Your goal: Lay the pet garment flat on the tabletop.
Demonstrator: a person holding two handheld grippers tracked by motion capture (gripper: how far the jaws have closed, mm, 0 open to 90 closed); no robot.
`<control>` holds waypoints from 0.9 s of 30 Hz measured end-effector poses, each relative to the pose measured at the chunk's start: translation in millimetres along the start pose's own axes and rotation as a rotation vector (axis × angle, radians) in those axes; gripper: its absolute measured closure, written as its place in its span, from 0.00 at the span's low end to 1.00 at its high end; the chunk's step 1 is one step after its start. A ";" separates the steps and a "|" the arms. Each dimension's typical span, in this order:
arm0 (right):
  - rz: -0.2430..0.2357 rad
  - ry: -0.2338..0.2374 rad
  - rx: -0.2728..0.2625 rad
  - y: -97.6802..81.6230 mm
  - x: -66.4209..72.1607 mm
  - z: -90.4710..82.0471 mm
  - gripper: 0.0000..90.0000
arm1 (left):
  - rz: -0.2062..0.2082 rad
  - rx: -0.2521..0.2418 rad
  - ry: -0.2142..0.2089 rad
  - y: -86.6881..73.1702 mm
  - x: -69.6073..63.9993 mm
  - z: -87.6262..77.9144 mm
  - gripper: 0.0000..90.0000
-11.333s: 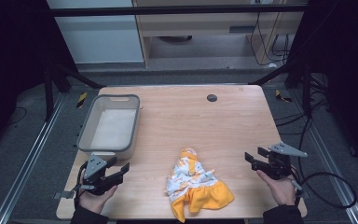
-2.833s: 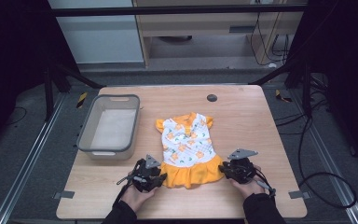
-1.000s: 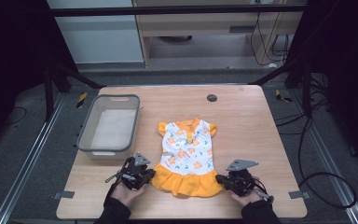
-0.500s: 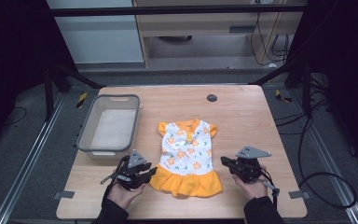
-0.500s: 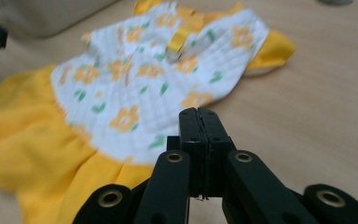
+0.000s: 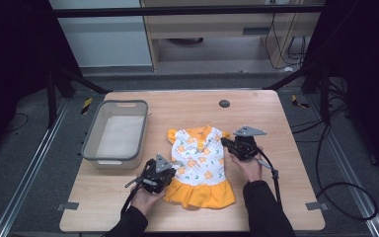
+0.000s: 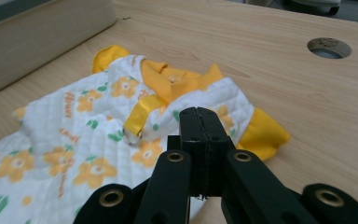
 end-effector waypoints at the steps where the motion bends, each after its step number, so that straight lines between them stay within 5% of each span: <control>1: -0.002 0.003 0.002 0.6 -1.2 6.1 1.00 | -0.001 0.005 -0.002 -0.8 -0.7 2.4 0.96; 10: -0.008 -0.019 0.074 -16.2 -9.7 68.3 1.00 | 0.022 0.063 -0.029 -12.8 -8.2 11.4 0.96; 16: -0.003 -0.080 0.125 -24.3 -17.0 78.4 1.00 | 0.031 0.077 -0.055 -17.3 -11.7 4.8 0.97; 27: -0.025 -0.148 0.129 -25.1 -21.3 78.3 1.00 | 0.050 0.097 -0.081 -23.3 -18.1 -0.1 0.99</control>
Point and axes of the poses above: each handheld gripper's, and its own axes: z roughly forward along the jaws, y roughly out of its top, x roughly to its left, the point moved 2 cm from there along z, roughly forward along the jaws, and after that the axes turned 12 degrees about -x, right-handed, at the moved point
